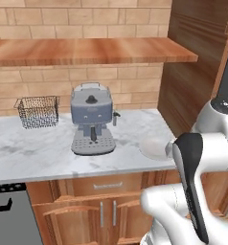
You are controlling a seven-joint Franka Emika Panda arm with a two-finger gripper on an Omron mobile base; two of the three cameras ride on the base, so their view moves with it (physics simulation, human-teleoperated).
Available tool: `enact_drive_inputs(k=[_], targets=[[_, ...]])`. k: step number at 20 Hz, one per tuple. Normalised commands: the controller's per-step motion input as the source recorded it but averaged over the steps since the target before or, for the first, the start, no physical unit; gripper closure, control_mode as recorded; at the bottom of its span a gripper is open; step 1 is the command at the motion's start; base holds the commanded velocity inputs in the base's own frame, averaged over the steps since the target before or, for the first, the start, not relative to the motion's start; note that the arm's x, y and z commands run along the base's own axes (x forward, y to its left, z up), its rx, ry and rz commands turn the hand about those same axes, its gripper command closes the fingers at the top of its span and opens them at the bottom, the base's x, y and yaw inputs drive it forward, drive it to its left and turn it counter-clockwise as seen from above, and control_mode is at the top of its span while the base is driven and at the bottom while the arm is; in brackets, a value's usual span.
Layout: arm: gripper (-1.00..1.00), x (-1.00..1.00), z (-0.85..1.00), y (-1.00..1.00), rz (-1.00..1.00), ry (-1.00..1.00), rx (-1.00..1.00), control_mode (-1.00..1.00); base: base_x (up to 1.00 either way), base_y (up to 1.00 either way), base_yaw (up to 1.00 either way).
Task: Pick the eggplant from the counter and place it in the microwave. Then turn on the microwave.
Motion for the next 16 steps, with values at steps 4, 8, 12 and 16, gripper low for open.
enact_drive_inputs(k=[4,8,12,16], targets=[[1.00,0.00,0.00,0.00,0.00,0.00,0.00,1.00,-0.59,0.04,0.00],[1.00,0.00,0.00,0.00,0.00,0.00,0.00,1.00,-0.58,0.08,0.00],[1.00,0.00,0.00,0.00,0.00,0.00,0.00,1.00,-0.59,0.11,0.00],[1.00,0.00,0.00,0.00,0.00,0.00,0.00,1.00,-0.61,0.12,0.00]])
